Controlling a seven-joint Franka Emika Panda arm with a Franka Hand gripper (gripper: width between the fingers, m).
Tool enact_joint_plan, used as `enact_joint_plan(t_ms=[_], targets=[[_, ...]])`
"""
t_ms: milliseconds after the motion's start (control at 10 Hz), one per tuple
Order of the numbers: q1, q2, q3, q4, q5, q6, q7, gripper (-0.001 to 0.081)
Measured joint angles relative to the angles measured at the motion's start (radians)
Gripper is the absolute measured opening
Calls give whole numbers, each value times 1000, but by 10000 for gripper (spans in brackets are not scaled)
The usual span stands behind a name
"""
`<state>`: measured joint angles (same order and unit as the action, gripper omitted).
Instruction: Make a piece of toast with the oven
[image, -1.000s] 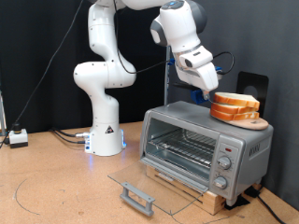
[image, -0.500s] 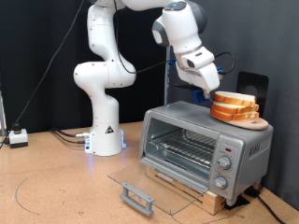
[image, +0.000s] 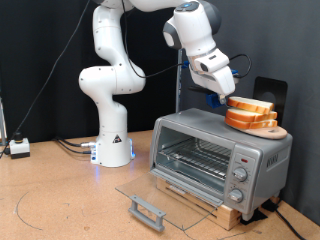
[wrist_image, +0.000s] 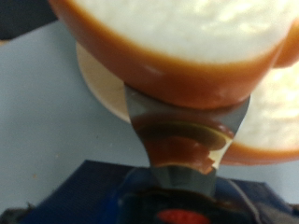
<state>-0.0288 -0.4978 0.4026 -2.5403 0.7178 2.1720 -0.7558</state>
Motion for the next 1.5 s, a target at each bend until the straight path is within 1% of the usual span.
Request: enact_joint_plan(t_ms=[100,300,400,600,700,900,1200,1400,1500], targets=[[3,-10,-2,-14,44,24,-16,460],[12,-32,-19,-55,185,110,-96,460],[12,-40,-34,-72,228,126,-127,460],[10,-56,-80,-106,267,131,-186,460],[7,-67,-110,-123,270,121,-204,460],[-9,-95,-191,-140,256,37,-246,460],[-51,-134,-294,-139,165,-107,-259,460],[-82,-152,-349,-136,110,-142,-278,460],[-93,-157,-365,-134,94,-160,-288,460]])
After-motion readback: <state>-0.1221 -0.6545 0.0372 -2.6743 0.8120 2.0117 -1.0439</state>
